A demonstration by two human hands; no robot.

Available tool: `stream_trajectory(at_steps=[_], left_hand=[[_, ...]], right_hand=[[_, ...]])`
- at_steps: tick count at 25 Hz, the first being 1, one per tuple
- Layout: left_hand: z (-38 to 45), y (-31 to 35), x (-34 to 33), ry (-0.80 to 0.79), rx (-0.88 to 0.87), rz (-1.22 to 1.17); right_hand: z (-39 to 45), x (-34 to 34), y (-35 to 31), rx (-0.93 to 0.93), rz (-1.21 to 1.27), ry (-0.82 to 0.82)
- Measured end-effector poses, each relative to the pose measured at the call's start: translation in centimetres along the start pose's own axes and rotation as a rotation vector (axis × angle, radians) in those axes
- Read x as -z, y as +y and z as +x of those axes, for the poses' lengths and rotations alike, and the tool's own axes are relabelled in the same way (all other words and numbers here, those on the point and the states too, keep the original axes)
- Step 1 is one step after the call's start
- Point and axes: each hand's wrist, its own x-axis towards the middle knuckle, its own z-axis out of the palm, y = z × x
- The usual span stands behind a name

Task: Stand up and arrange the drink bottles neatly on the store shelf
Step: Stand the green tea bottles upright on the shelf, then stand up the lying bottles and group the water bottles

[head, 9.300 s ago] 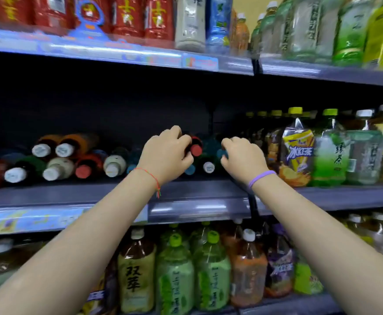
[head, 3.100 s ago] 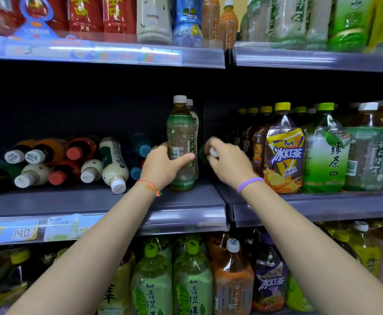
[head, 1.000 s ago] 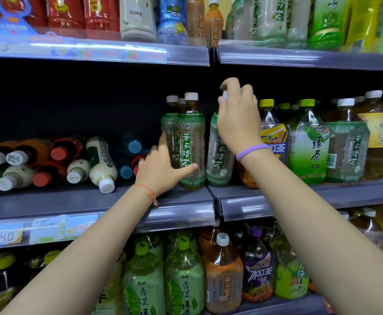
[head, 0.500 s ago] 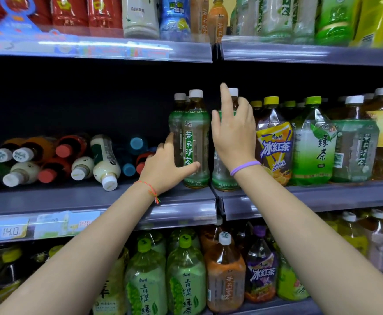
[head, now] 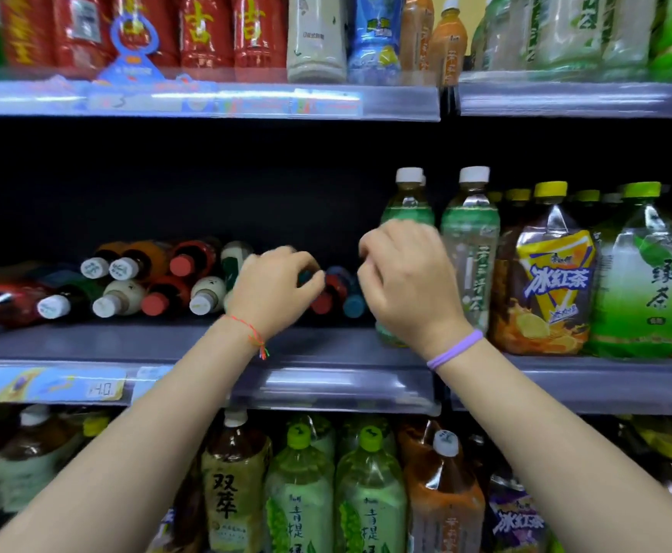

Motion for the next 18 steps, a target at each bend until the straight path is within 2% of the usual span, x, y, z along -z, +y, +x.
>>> stream_trajectory(at_steps=[2,4,6,8,10,14,16,18], left_hand=[[-0.8,-3.0,1.0,-0.215,0.050,0.239],[-1.5,-5.9,1.8,-0.398,0.060,0.308],[-2.1,-8.0,2.1,-0.410,0.021,0.248],[-2.6,-9.2,2.1,-0.395,-0.021,0.187],[-2.9,-9.5,2.0,-0.394,-0.041,0.156],[-2.9,-9.4,1.6,-0.322,-0.060,0.136],[-2.9,-9.7,1.2,-0.296,-0.075,0.125],[-2.9,-9.7,0.9,-0.284,-0.073,0.116]], right_hand=[[0.4,-1.4,-2.6,-0.113,0.109,-0.313],[0.6,-3.8,-4.3,-0.246,0.071,-0.598],[0.9,-6.1,-5.2,-0.328,-0.084,-0.794],[1.0,-8.1,-5.6,-0.419,-0.201,-0.915],[0.9,-9.4,-5.7,-0.474,-0.264,-0.973],[1.0,-9.5,-5.6,-0.508,-0.327,-0.972],[1.1,-8.9,-6.0,-0.526,-0.346,-0.897],[1.4,-7.7,-6.7,-0.525,-0.367,-0.720]])
